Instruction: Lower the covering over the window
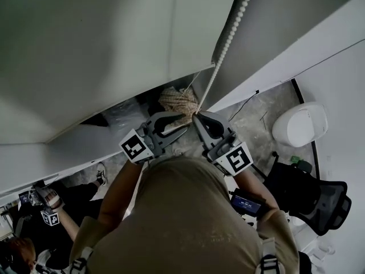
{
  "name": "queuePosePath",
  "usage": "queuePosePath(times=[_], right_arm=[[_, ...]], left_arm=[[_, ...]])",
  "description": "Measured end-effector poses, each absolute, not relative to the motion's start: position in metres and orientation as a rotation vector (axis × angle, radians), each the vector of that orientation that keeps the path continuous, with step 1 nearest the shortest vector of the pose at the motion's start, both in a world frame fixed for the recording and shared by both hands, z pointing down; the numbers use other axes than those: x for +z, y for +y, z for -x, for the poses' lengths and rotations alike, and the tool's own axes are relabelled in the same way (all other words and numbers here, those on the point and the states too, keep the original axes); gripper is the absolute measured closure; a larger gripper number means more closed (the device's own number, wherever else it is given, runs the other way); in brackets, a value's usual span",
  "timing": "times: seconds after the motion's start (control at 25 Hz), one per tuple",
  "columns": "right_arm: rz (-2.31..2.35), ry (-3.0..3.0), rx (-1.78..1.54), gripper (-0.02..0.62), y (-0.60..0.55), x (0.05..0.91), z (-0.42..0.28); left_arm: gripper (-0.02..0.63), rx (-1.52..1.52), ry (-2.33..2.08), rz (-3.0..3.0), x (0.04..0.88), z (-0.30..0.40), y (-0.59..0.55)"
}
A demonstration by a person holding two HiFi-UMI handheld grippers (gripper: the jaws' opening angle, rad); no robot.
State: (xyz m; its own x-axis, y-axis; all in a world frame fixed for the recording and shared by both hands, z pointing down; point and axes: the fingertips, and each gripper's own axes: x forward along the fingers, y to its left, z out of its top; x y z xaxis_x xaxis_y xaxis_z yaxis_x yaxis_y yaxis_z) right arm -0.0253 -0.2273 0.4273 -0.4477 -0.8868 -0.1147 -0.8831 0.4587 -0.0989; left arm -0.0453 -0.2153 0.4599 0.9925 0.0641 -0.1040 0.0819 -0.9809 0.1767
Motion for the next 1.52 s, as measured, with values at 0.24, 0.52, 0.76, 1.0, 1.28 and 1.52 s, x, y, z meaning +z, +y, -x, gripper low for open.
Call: queuePosePath(times=[0.24, 0.52, 0.76, 1.0, 1.28, 1.52], right_arm=[[1.542, 2.659, -0.107, 0.581, -0.221, 0.467, 0.042], [1.518, 2.549, 0.05, 0.498, -0.212, 0.425, 0.019], [1.516, 2.606, 0.067, 0.537, -0.223, 0.405, 0.037], [1.548, 2.554, -0.079, 0.585, -0.233, 0.435, 0.021], [1.485, 2.639, -0.086, 0.584, -0.229, 0.45, 0.041], [1.468, 2.536, 0.06, 0.497, -0.21, 0.419, 0.016]], left_arm=[[0.48, -0.183, 0.11, -3.031, 0.423, 0.031, -0.22], [0.591, -0.057, -0.116, -3.12, 0.443, 0.033, -0.239], [0.591, 0.0, 0.039, -3.052, 0.467, 0.028, -0.204], [0.509, -0.051, 0.032, -3.043, 0.45, 0.041, -0.219], [0.548, -0.224, 0.044, -3.085, 0.395, 0.014, -0.231], [0.581, -0.233, -0.062, -3.106, 0.402, 0.026, -0.244]])
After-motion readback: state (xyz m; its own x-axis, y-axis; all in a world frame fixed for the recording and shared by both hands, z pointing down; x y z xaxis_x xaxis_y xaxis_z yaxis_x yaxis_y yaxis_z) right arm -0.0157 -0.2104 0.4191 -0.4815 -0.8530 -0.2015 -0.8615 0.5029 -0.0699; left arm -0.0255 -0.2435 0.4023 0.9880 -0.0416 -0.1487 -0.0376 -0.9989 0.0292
